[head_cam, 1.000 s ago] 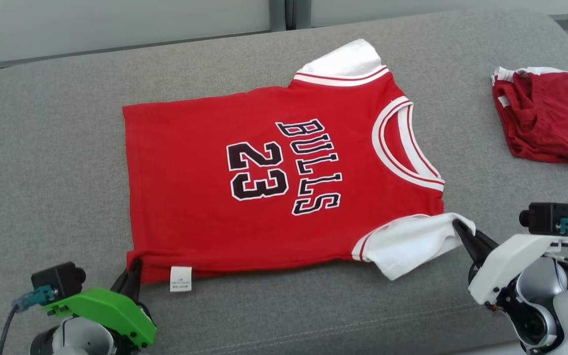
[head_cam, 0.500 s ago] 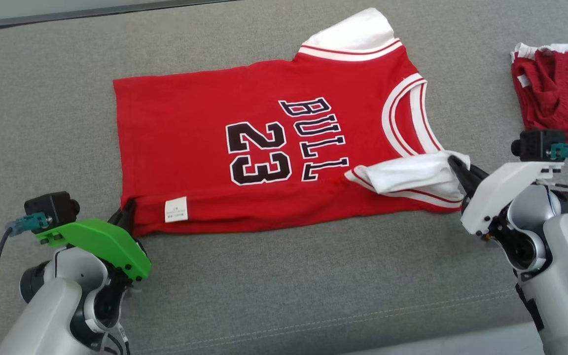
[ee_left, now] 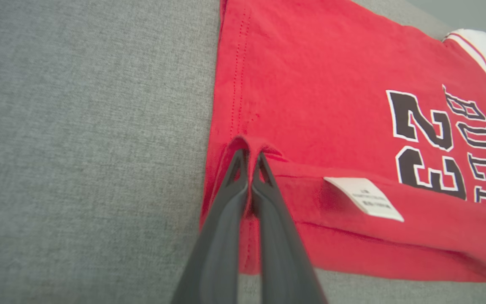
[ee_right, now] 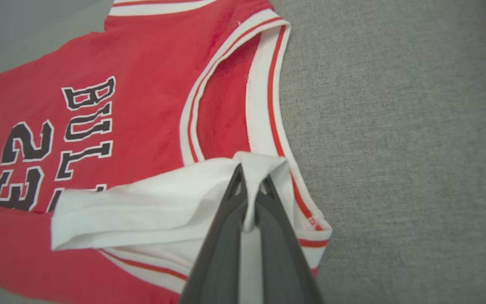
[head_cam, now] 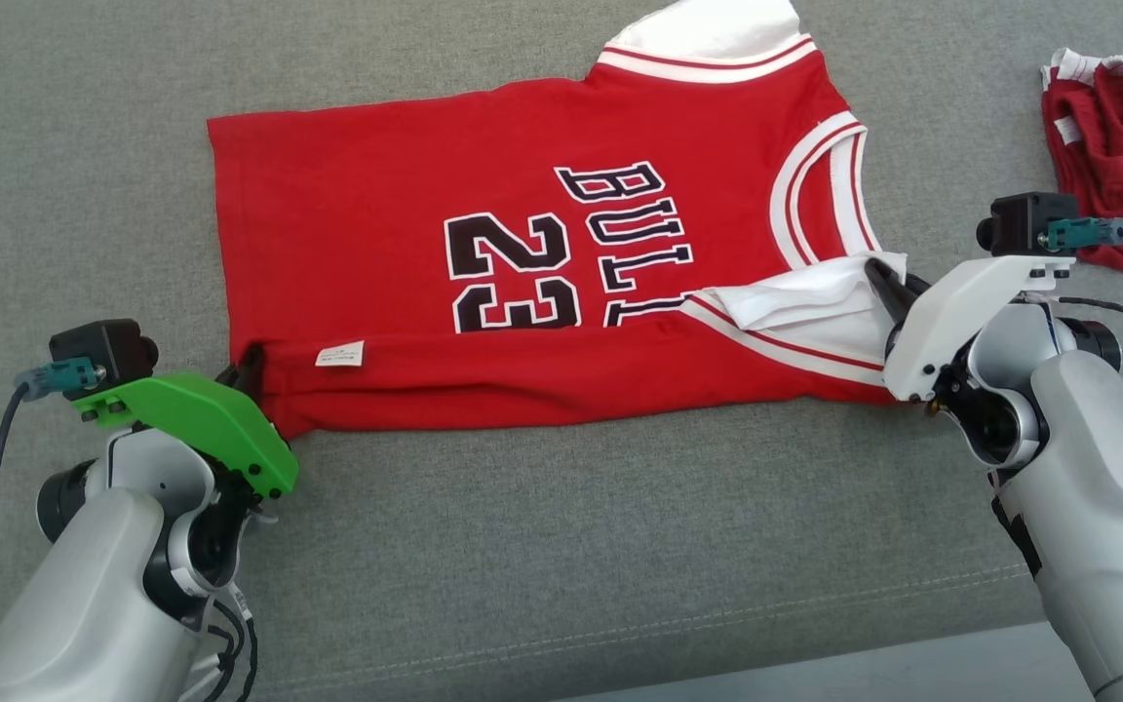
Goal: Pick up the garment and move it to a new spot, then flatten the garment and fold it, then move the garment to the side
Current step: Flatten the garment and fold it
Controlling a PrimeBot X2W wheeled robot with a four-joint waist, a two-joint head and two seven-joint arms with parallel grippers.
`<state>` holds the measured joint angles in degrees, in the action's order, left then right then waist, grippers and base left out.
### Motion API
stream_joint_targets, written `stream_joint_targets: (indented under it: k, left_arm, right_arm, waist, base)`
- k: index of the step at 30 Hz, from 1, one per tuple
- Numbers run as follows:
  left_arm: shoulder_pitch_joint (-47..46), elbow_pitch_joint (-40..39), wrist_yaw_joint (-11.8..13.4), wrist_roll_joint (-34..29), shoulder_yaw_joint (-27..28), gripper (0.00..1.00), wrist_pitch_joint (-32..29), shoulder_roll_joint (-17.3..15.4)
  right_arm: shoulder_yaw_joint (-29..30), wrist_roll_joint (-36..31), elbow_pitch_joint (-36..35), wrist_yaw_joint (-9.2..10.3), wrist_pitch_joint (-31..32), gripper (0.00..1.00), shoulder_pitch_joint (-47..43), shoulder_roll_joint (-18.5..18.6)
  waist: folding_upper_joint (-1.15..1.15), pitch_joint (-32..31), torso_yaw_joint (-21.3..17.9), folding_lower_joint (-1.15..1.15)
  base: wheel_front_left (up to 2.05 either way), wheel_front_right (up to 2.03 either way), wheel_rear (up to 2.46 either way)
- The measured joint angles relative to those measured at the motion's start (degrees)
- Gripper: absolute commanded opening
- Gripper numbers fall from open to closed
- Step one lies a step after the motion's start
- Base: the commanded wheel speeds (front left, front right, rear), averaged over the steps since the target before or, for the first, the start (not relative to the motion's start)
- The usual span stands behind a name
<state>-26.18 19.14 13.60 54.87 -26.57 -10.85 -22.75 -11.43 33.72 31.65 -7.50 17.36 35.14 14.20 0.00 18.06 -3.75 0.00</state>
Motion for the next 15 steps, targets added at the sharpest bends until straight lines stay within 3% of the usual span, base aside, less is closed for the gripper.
stream_joint_targets:
  k: [1, 2, 8, 15]
  left_arm:
    - [-0.36, 0.31, 0.01, 0.00, 0.01, 0.60, 0.00, 0.10]
    - [-0.64, 0.49, 0.00, -0.05, 0.05, 1.00, 0.23, 0.14]
    - [-1.46, 0.45, -0.65, -0.59, 0.57, 1.00, 2.89, 0.25]
    - [1.49, -2.36, -0.62, -1.30, 1.02, 1.00, 5.45, -1.26]
  right_arm:
    - [-0.18, 0.02, 1.02, 0.00, -0.47, 0.50, 0.68, -0.02]
    - [-0.08, 0.23, 2.24, 0.00, -0.96, 1.00, 1.35, -0.22]
    - [-0.02, 1.13, 6.13, 0.00, -5.39, 1.00, 4.39, -0.85]
    - [0.80, 3.83, 6.01, 0.00, -10.62, 1.00, 5.04, 0.60]
  waist:
    - [0.00, 0.01, 0.02, 0.00]
    - [0.00, 0.00, 0.00, 0.00]
    - [0.00, -0.63, 0.01, 0.00]
    - [0.00, -2.35, 0.04, 0.00]
  base:
    - [0.00, 0.00, 0.00]
    - [0.00, 0.00, 0.00]
    - [0.00, 0.00, 0.00]
    - [0.00, 0.00, 0.00]
